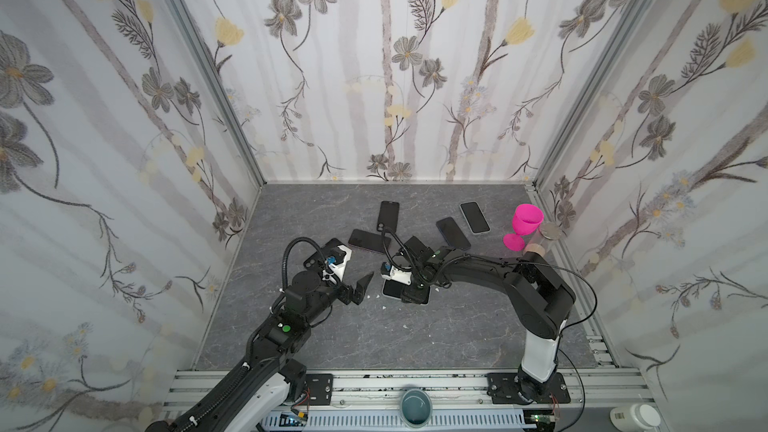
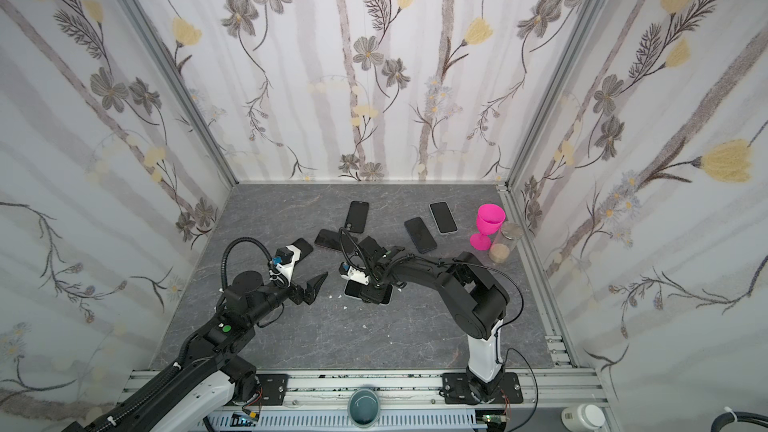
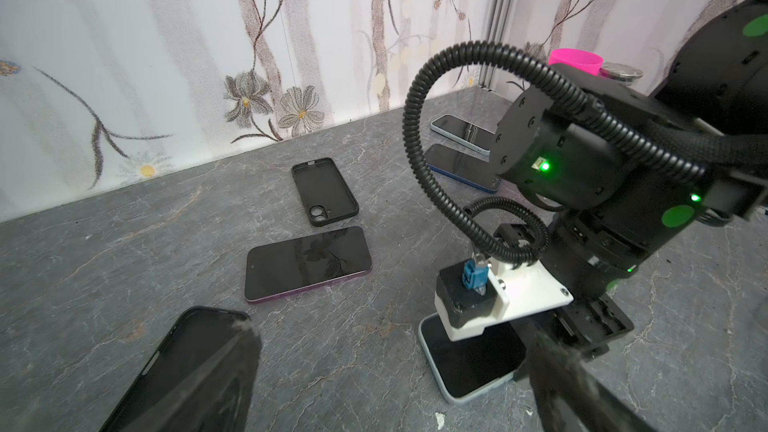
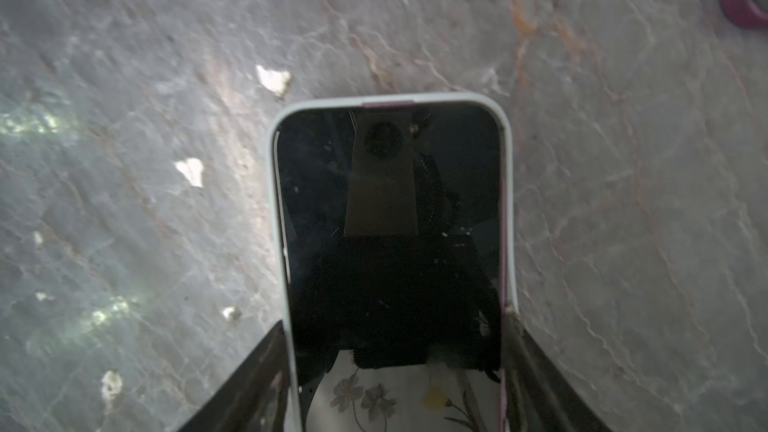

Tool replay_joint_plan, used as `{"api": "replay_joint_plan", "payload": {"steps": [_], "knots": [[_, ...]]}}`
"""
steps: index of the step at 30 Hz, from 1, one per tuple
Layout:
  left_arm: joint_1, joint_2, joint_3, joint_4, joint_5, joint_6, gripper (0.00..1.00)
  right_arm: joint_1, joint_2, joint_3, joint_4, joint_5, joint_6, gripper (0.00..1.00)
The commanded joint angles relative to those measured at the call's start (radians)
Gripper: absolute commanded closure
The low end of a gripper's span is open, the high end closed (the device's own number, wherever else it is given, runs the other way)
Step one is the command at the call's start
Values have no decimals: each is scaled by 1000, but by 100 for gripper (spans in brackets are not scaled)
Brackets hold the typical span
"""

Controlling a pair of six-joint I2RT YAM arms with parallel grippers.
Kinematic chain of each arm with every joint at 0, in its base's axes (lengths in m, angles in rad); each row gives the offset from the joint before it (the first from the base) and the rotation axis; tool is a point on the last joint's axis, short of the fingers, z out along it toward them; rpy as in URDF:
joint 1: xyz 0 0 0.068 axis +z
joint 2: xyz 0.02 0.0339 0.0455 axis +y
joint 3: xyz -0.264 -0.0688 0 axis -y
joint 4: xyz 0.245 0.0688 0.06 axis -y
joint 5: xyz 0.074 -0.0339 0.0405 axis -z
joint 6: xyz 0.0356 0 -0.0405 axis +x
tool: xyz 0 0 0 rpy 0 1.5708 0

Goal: Put the phone into the phone case

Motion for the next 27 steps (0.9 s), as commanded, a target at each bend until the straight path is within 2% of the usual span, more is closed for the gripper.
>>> {"api": "replay_joint_plan", "payload": {"steps": [1,8,16,27], "knots": [[1,1,-3,35,-5,9,0,-35,3,4,-44,58,59,49],[1,2,-1,33,-22,15,0,-133,73,72,-7,166,176,48],[2,-8,-1,29,-38,19,0,-237,267,335,-11,304,368,46],[1,-11,1,30,-46,22,0,-274,467,678,-24,334,515,39]]}}
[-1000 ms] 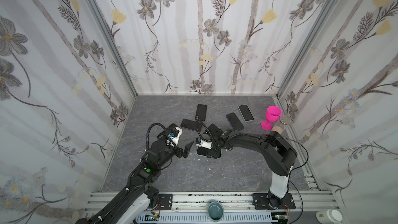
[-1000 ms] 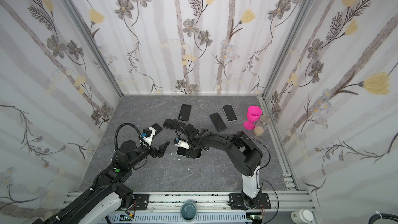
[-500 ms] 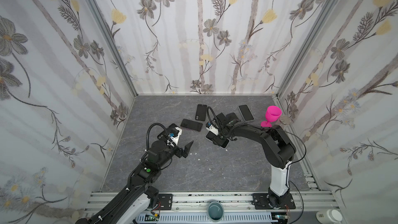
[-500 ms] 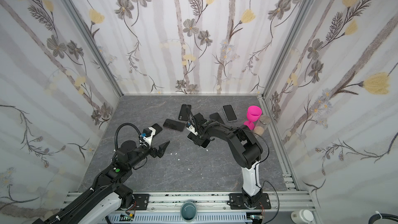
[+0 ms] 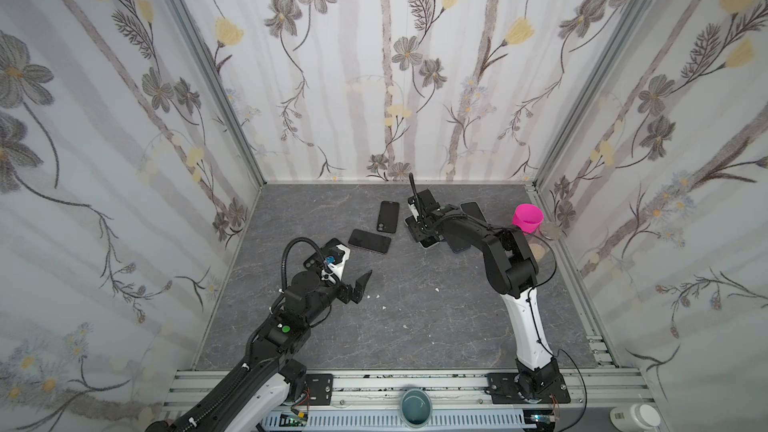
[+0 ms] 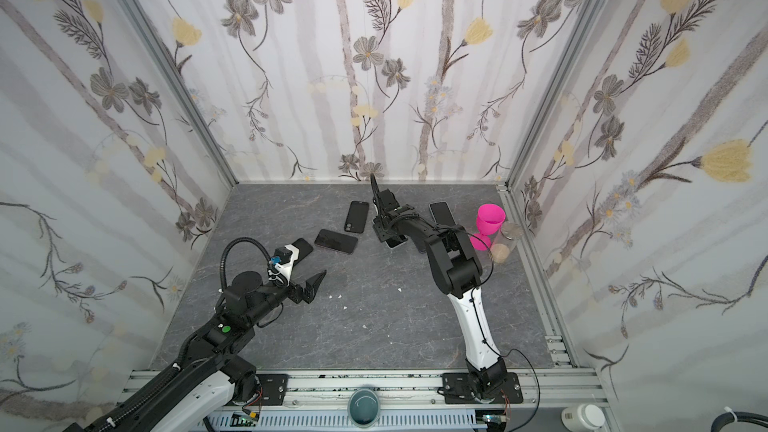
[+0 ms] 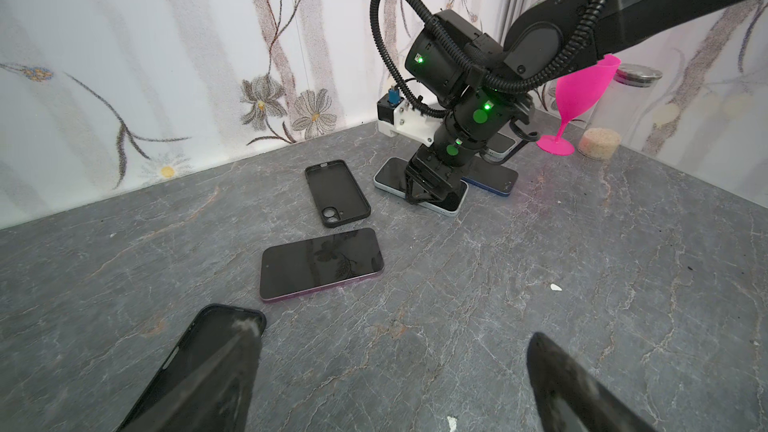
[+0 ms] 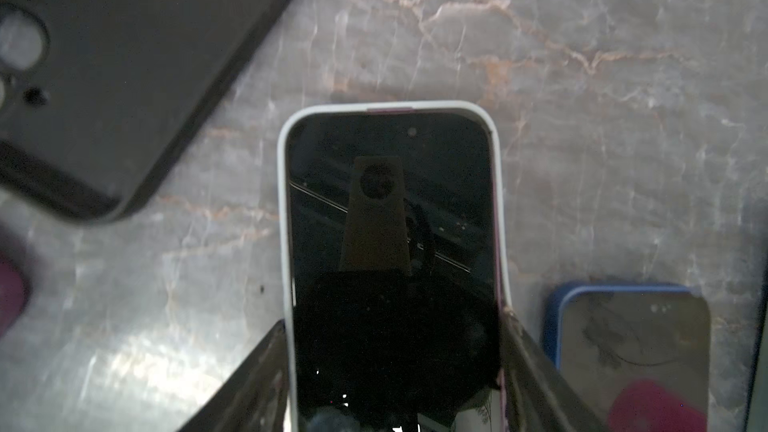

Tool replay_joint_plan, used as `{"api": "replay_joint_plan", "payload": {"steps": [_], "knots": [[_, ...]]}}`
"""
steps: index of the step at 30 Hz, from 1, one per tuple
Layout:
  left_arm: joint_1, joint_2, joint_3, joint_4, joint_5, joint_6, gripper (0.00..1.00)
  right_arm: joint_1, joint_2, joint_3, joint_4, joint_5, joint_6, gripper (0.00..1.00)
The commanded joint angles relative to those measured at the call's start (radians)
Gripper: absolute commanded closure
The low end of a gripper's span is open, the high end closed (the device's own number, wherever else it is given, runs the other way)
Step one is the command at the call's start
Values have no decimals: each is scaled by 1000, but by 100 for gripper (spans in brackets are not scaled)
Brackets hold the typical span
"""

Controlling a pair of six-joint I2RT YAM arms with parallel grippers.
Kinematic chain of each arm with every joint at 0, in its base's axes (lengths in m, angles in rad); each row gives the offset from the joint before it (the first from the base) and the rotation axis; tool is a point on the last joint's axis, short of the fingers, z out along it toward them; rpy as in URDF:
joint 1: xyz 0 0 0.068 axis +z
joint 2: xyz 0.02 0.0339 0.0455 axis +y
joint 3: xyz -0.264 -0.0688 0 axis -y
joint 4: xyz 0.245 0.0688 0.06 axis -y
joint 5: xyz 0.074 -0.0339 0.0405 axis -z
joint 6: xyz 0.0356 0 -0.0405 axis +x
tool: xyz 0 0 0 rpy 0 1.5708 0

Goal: Put the phone into the phone case

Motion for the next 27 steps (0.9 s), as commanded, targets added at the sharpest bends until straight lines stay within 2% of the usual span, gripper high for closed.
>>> {"api": "replay_joint_plan", "payload": {"steps": [1,4,7,9,22,27], "knots": [[1,-5,1,28,-7,12,0,-7,49,76,-28,60,64,37],[2,-11,0,27,-9,12,0,-16,88,143,-31,69,78,32],[2,-16,0,26,-13,13,0,-24,102,186,-30,72,103,20],[2,-19,-1,26,-15,13,0,-24,100,202,-26,60,107,17],[2,-28,-1,25,-17,11,0,-25,12,207,10,-25,139,15],[2,-25,1,26,-51,-5,0,-29,-35,180,8,-49,145,14]]}}
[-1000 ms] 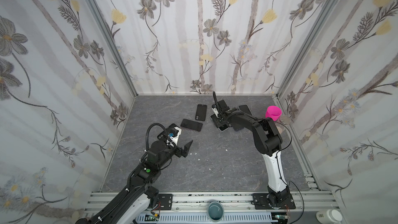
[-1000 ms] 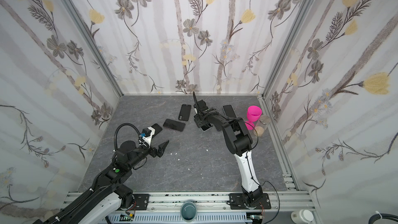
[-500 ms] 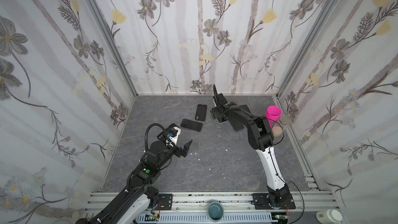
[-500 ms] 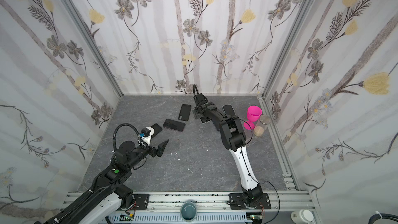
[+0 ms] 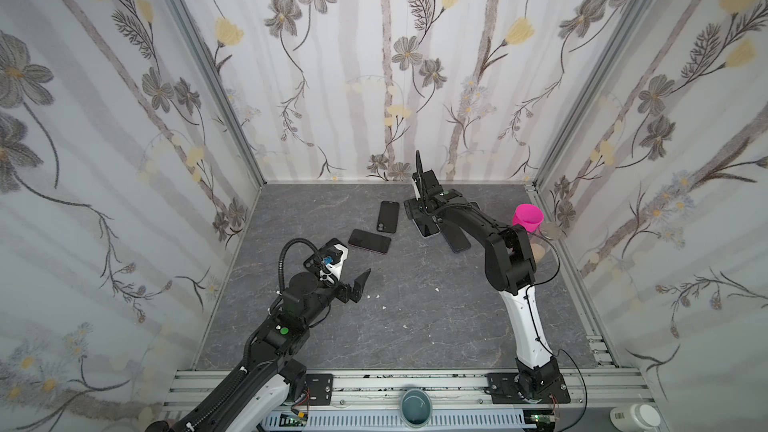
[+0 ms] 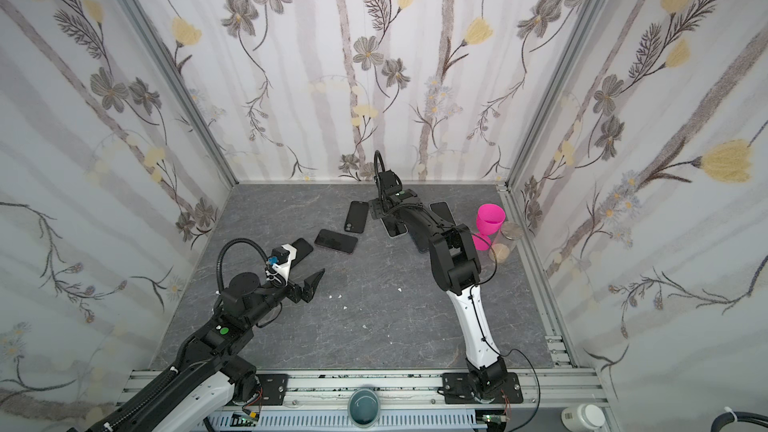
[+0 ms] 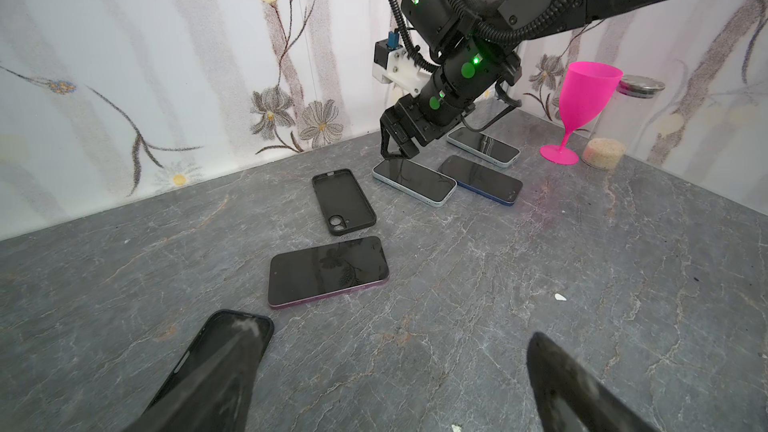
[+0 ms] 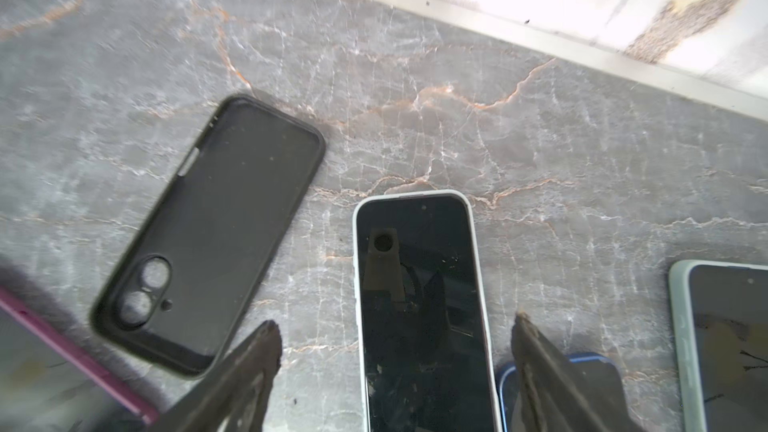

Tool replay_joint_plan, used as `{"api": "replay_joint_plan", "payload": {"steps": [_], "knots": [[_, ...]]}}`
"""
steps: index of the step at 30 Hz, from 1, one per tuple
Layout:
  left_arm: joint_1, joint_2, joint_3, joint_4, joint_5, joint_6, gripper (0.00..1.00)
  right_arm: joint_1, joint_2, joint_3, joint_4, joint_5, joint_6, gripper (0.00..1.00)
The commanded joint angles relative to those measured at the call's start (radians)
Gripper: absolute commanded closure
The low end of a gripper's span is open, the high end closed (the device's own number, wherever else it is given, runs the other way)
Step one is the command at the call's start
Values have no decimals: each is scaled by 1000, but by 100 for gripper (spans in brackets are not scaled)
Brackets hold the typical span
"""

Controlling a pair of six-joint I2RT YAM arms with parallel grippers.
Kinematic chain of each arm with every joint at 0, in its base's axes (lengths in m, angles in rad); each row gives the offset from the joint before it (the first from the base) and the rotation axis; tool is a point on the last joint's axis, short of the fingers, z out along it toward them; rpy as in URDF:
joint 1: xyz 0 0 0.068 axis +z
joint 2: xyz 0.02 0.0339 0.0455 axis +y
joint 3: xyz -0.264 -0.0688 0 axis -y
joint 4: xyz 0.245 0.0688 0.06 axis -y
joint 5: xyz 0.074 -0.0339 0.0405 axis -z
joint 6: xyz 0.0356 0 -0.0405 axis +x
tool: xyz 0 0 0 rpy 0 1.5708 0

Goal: Put the phone into the phone case

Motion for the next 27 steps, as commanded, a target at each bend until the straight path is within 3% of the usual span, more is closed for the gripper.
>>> {"api": "replay_joint_plan", "payload": {"steps": [1,9,15,20,27], "knots": [[2,7,4,26,-46,-17,0,-5,-51,-32,21,-28,17,15],[12,143,106,-31,-149,-152,0,-50,-274,-317,92,-26,-14,14],[14,311,239,-110,-150,-305,1,-130,-425,-570,126,-17,-63,8],[14,442,329,-120,-108,-411,6,-197,-463,-689,146,-75,-96,7],[14,562,415,-137,-57,-517,8,-214,-412,-705,162,-100,-126,6]]}}
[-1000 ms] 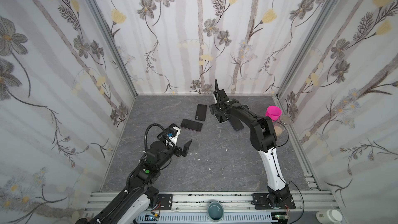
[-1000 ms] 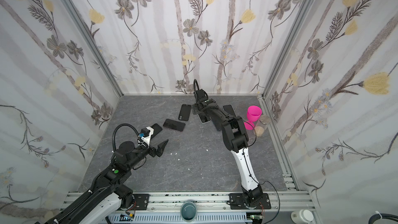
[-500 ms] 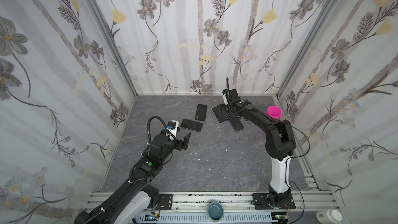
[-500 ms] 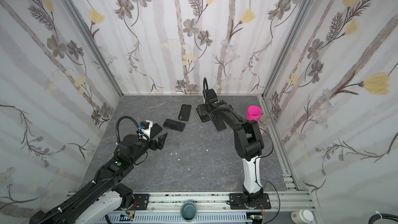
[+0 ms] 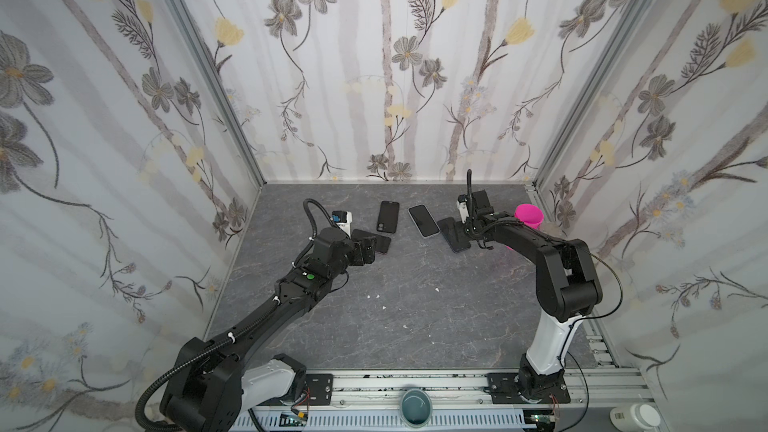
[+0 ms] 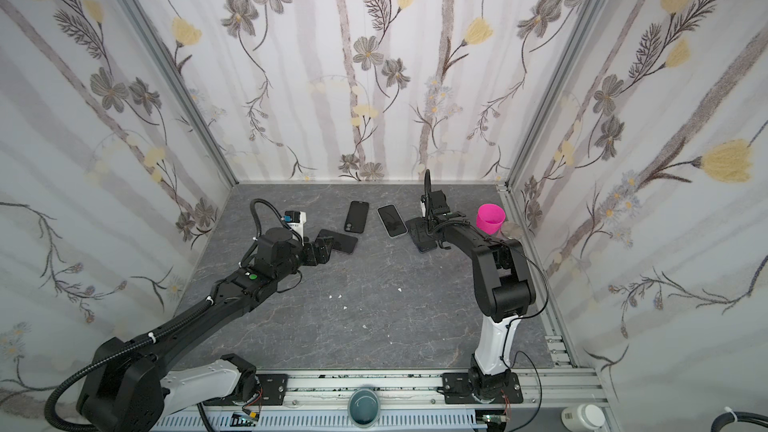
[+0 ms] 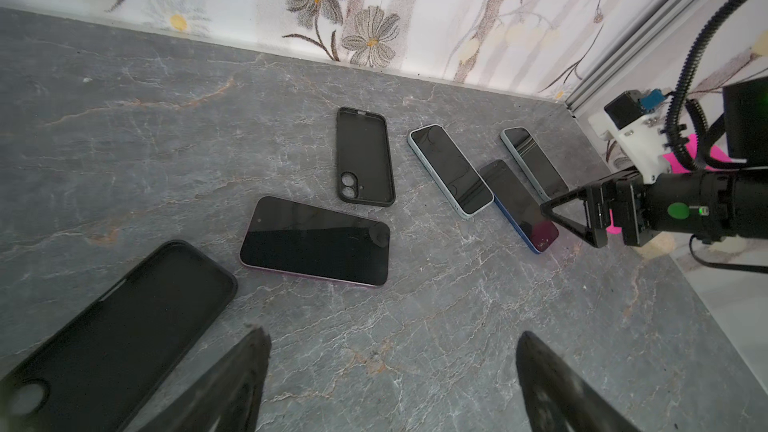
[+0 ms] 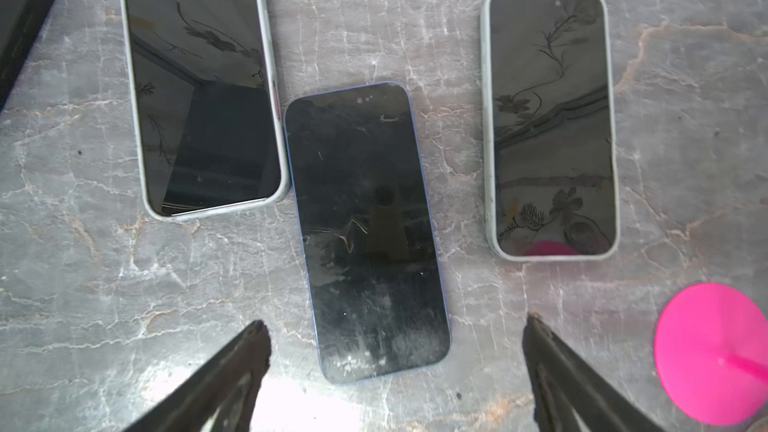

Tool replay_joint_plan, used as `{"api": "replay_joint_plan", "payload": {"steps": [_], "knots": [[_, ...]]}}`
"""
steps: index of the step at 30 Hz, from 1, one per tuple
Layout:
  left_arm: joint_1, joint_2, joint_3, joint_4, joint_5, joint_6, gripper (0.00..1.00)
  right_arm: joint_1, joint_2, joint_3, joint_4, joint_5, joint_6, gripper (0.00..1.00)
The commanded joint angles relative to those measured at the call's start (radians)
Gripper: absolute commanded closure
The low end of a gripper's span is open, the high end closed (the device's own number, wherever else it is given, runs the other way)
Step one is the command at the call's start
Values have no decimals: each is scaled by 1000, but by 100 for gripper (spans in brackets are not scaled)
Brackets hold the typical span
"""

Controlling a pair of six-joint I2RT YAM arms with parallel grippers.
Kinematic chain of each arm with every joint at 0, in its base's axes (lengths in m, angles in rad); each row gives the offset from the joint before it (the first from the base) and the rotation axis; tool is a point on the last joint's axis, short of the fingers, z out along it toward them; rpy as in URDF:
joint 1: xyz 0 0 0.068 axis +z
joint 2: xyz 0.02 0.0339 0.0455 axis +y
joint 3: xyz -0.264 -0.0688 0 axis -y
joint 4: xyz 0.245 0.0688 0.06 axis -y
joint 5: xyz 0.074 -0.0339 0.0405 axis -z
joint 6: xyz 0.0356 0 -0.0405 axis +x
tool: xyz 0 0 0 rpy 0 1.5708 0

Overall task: Put the phone into the phone case
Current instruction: 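Grasp the blue-rimmed black phone with the right gripper while the left moves forward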

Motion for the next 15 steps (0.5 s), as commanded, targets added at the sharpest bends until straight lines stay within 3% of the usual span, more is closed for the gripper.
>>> {"api": "replay_joint_plan", "payload": {"steps": [1,15], "knots": [[1,32,28,-16,35,-88,9,-3,22,-4,31,-18,-21,6],[1,11,-19,-18,41,-186,10,-25,114,18,34,-72,-67,8]]}}
